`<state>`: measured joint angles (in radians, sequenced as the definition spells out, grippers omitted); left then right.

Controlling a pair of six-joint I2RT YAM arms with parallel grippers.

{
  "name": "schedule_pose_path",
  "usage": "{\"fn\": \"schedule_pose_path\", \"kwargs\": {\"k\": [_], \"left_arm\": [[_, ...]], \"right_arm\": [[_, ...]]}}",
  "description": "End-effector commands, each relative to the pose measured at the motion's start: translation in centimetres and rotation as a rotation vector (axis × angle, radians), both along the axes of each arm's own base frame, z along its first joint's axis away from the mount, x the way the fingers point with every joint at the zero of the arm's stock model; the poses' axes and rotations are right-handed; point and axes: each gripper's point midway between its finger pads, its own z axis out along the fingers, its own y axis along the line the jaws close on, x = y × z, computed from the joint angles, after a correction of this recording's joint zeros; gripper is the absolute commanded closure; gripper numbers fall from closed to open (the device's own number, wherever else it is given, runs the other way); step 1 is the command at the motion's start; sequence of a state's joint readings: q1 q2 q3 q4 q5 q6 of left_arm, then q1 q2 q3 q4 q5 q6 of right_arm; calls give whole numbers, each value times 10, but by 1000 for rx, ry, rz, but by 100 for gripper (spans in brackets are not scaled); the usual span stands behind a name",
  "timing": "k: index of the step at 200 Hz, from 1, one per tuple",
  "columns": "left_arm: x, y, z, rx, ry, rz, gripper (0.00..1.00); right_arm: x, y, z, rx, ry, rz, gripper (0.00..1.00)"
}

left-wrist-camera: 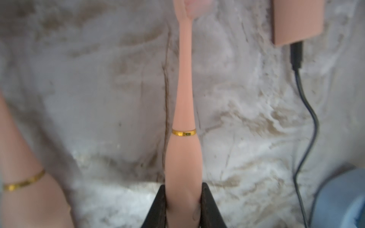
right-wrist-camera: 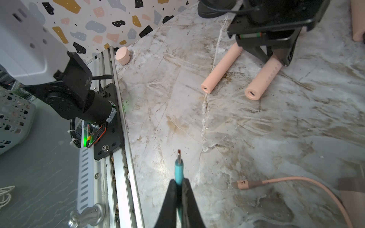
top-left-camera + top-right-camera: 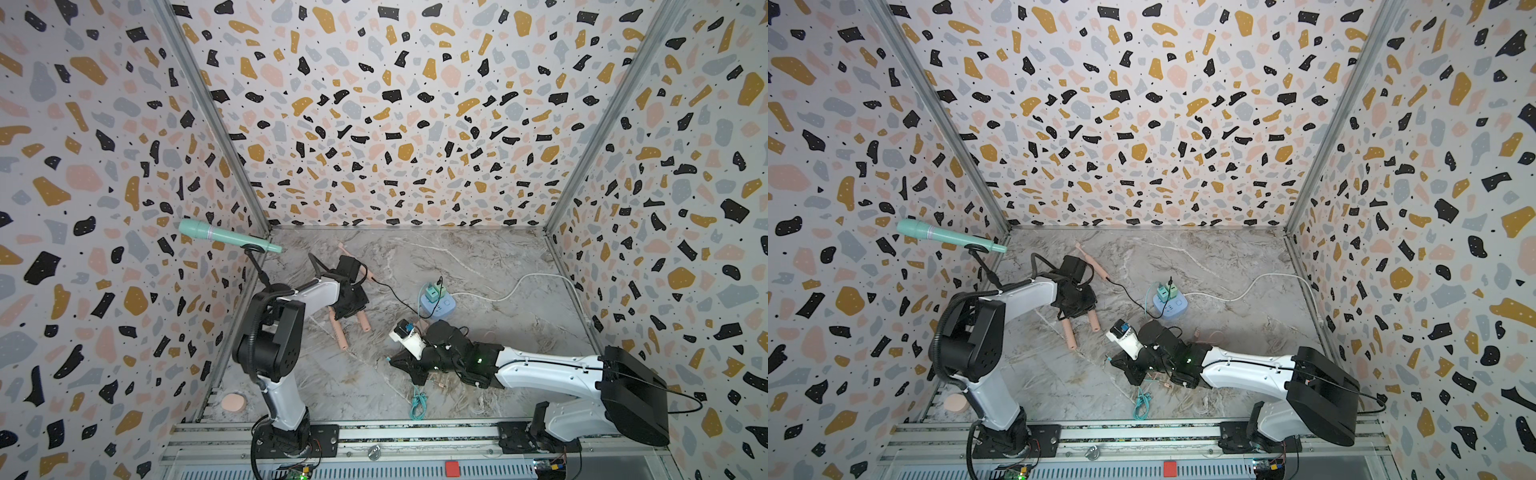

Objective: Charge the electric toothbrush
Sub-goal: Pick up the electric toothbrush from the center of the board, then insert the charging cable into the electric toothbrush.

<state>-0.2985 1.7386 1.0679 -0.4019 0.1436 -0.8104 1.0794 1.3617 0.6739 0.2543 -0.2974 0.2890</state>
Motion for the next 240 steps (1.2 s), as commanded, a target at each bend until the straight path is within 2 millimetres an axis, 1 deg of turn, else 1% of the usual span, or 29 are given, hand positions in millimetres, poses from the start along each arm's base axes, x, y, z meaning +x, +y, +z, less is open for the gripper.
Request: {"fn": "schedule_pose_path", "kwargs": {"k": [1,13,41,63,74,109,135,146,149,154,203,240], "left_arm": [[12,-30,67,-244,-199,12,100],[8,-36,88,-323,-265,10,100],[-6,-40,122,-455,-368,34,100],[-17,-39,143,-536,-438,59,100],[-23,-38,151,-552,-457,60,100],[-41,-36,165,-630,-510,81,100],[-51,-35,179,-677,-568,85,100],[-57,-36,180,-692,-574,86,100],[-57,-36,186,-704,-599,82,100],[-58,-37,188,-709,-606,77,100],[-76,-47,189,-723,-630,48,100],[-82,-49,187,-722,-640,38,100]], "right_arm": [[-4,-2,26,129,55,35,100],[-8,-3,30,155,73,58,100],[-15,-6,44,222,103,101,100],[-14,-7,51,261,141,102,100],[-11,-7,55,281,164,97,100],[-2,-9,62,358,255,66,100],[6,-7,61,384,333,60,100],[6,-6,62,400,349,69,100],[6,-6,63,405,349,71,100],[6,-5,64,409,352,75,100],[17,-4,67,445,389,37,100],[23,-5,70,470,407,17,100]]}}
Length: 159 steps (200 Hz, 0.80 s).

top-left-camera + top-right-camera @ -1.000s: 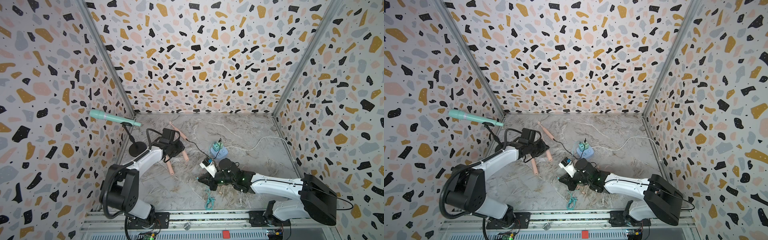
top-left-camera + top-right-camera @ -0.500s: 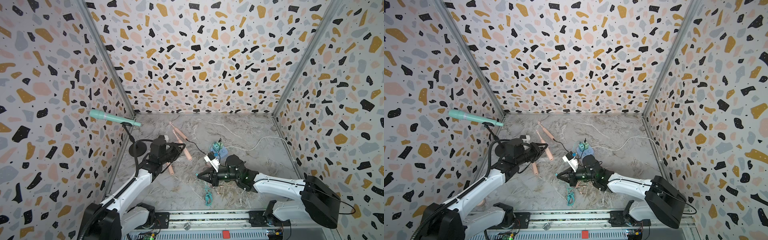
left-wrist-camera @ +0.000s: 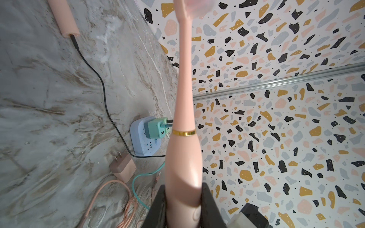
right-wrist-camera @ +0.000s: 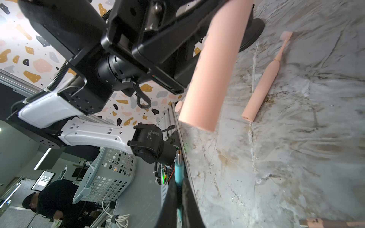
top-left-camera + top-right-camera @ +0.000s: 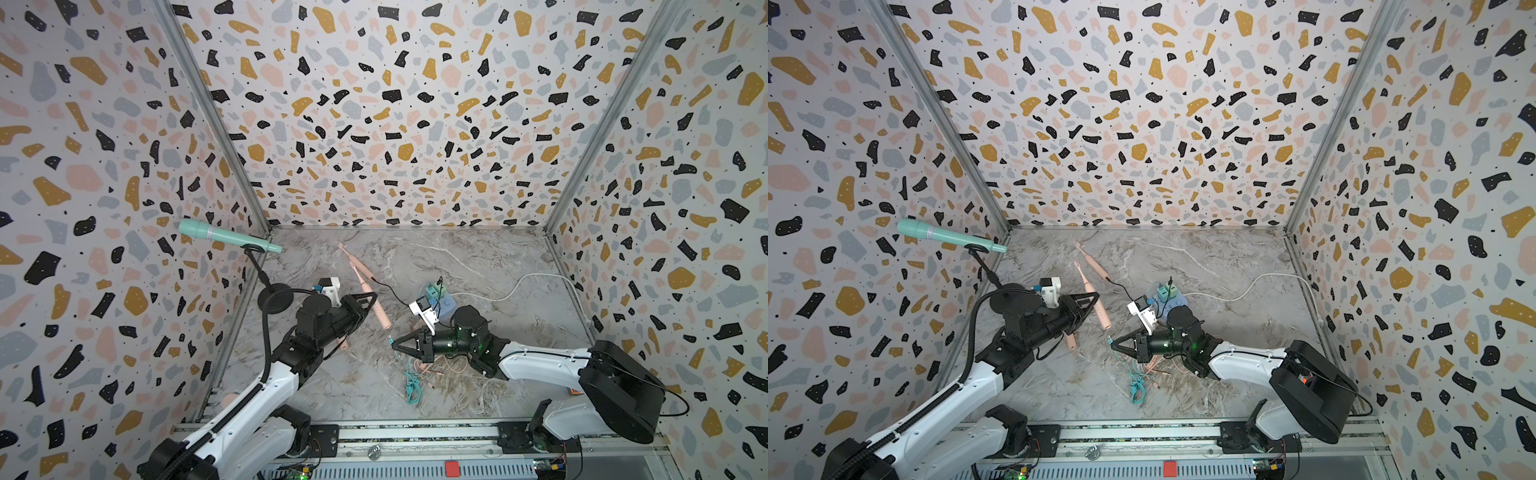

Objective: Charge the electric toothbrush
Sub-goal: Insert the charging cable into the electric toothbrush.

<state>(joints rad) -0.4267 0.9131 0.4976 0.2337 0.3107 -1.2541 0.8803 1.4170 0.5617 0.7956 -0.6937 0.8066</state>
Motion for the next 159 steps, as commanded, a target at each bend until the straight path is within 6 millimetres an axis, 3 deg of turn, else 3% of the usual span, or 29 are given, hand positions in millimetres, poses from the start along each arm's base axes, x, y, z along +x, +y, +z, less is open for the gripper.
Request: {"fn": "schedule_pose_path", "kwargs": {"k": [1,56,159], "left_arm": [[0,0,18,-32,-75,10,100],[-5,0,21,-44,-92,6,100],[-4,-3,16,-8,-94,-6,100]], "right_arm": [[3,-2,15,61,8,-6,100],[13,-4,12,76,53,-27,100],[7,-2,10,83,52,10,100]]}}
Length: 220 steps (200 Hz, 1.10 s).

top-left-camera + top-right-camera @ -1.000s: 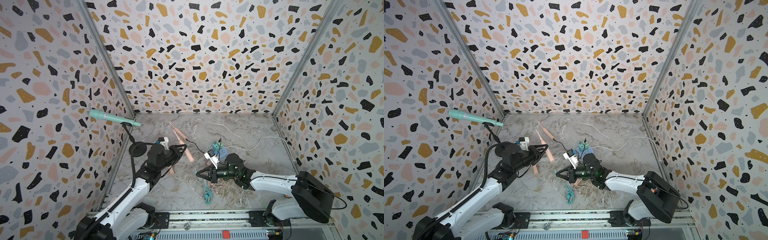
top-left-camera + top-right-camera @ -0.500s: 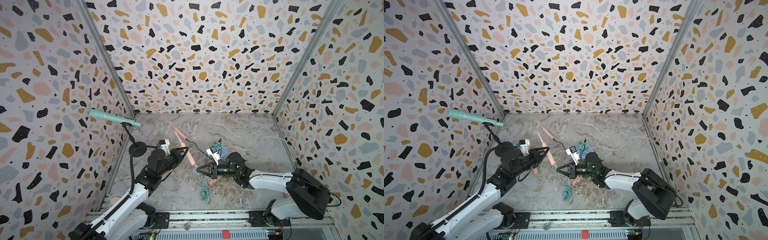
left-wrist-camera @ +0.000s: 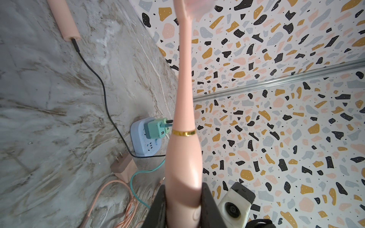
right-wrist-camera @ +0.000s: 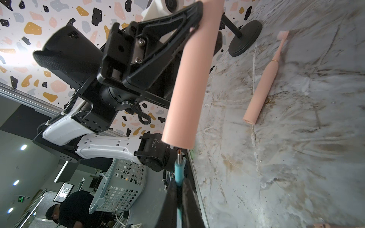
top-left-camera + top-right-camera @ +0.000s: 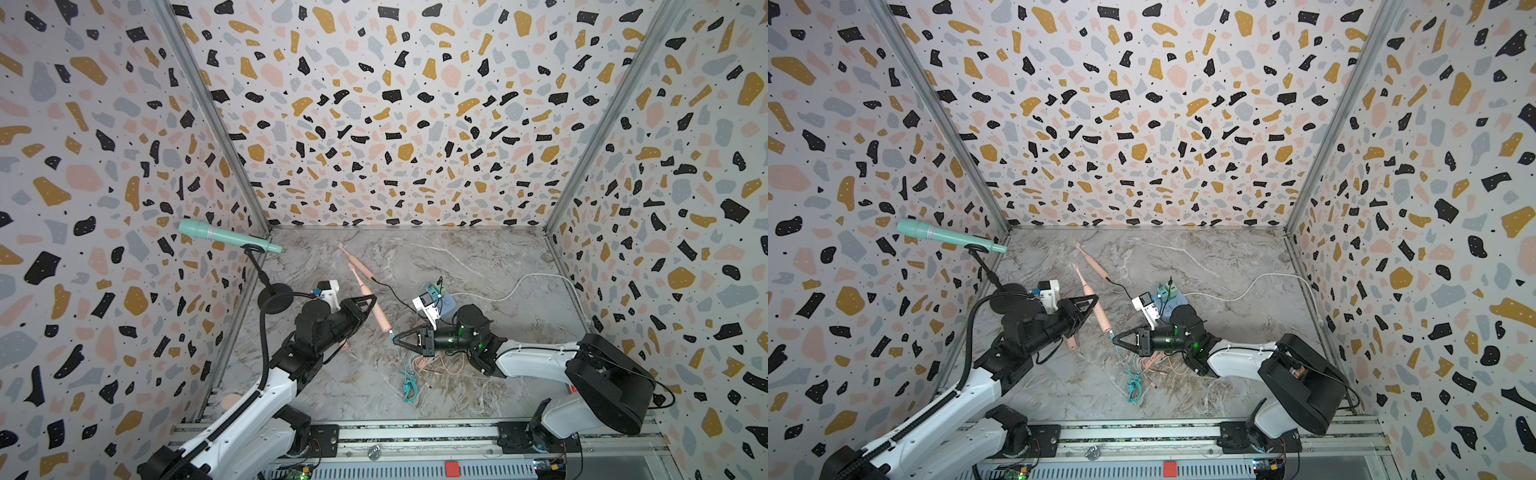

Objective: Charge the electric toothbrush
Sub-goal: Insert the charging cable into the electric toothbrush.

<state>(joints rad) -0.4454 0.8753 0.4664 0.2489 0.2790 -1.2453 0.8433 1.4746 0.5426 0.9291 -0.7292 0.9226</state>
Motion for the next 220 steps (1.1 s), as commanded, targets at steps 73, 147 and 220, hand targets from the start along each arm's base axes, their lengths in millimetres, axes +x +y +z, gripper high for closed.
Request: {"fn": "schedule_pose_path", "kwargs": {"k": [73,147,220], "left_arm": [[-4,-11,16,-19,-75,-37,100],[-13,-23,16,2,-112,-100,100],[-27,-34,11,31,-143,-159,100]], "right_arm": [[-1,5,10,41,-21,28,100],[9,-4,19,76,-10,-20,100],[17,-9,20,98,56,-33,100]]}}
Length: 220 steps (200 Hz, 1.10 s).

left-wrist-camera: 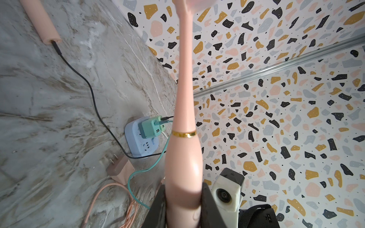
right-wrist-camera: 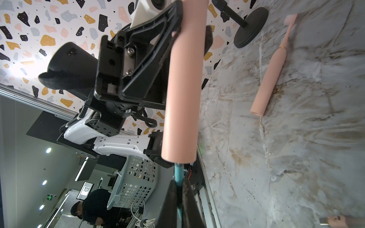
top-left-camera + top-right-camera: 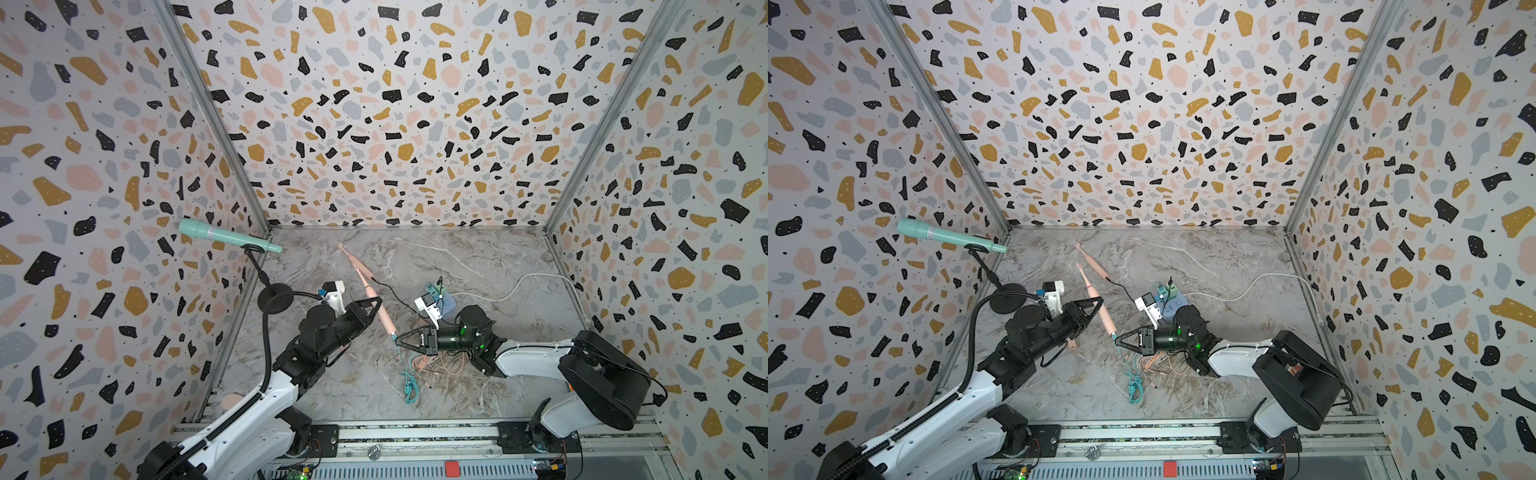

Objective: Charge the electric toothbrush
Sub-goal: Insert the charging cable into the electric toothbrush.

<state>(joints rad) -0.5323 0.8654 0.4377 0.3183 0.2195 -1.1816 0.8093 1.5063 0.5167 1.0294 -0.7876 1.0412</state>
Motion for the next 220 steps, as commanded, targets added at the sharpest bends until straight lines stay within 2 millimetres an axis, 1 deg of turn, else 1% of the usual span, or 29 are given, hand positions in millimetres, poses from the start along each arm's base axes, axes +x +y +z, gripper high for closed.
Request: {"fn": "schedule_pose_path", "kwargs": {"k": [1,16,30,57,73,92,114,138,165,183,220], "left_arm": [[-17,-18,6,2,-51,-119,100],[-20,-23,3,31,-55,-153,100],[-22,-24,-1,52,-49,-172,100],[-27,-28,-6,52,-38,-193,100],[-29,-30,-10,34,-28,-199,100],[-30,-30,-16,42,-9,-201,100],[-30,-30,-16,30,-5,-198,100],[-31,-31,-13,18,-7,-198,100],[-35,-33,-15,-15,2,-192,100],[-39,-37,-20,-22,15,-206,100],[-46,-39,-22,-31,12,-219,100]], "right_arm": [[15,-2,21,63,-36,-53,100],[15,-3,18,32,-40,-29,100],[21,-10,15,12,-48,-58,100],[24,-13,16,-16,-88,-73,100],[23,-15,21,-1,-120,-84,100],[24,-15,19,-21,-158,-89,100],[22,-18,17,-21,-193,-94,100],[25,-20,10,-43,-175,-103,100],[26,-22,20,-1,-173,-128,100],[25,-24,29,25,-222,-140,100],[23,-24,36,37,-279,-125,100]]}}
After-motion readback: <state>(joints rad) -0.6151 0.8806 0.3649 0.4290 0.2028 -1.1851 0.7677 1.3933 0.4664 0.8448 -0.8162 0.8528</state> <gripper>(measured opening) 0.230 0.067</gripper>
